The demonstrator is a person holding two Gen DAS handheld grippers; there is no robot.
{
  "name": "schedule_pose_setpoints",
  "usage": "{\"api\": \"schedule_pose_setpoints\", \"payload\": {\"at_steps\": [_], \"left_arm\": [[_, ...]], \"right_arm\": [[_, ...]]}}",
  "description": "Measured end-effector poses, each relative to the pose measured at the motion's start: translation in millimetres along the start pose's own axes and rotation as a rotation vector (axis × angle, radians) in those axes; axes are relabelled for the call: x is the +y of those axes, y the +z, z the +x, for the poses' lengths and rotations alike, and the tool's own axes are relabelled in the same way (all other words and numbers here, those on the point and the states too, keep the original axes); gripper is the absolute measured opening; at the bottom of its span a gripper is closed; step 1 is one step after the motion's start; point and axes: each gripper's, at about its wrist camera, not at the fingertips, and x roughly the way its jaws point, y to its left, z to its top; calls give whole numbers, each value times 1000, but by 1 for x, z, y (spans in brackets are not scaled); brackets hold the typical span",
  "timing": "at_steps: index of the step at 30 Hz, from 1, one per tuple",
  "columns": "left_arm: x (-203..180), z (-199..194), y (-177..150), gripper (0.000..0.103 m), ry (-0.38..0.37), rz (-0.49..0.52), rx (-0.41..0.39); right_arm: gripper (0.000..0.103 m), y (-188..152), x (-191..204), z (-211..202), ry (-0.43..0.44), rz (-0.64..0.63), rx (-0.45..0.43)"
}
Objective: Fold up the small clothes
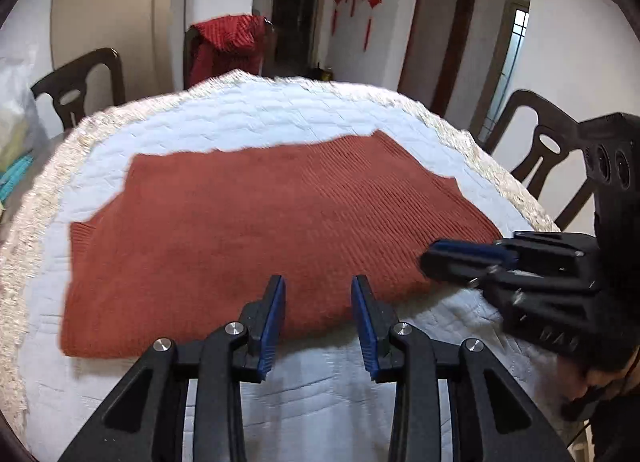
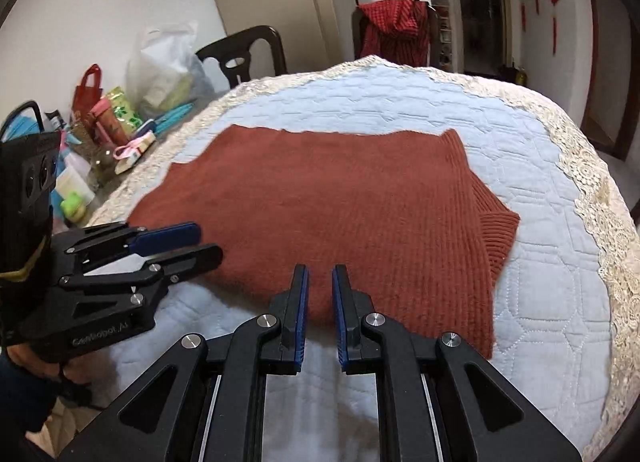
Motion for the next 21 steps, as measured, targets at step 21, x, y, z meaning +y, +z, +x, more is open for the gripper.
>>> {"api": "schedule_pose_setpoints", "payload": {"at_steps": [21], "left_arm": [[87, -37, -18, 37, 184, -208, -65]], "right_arm": [[12, -16, -57, -19, -98, 164, -3]]}}
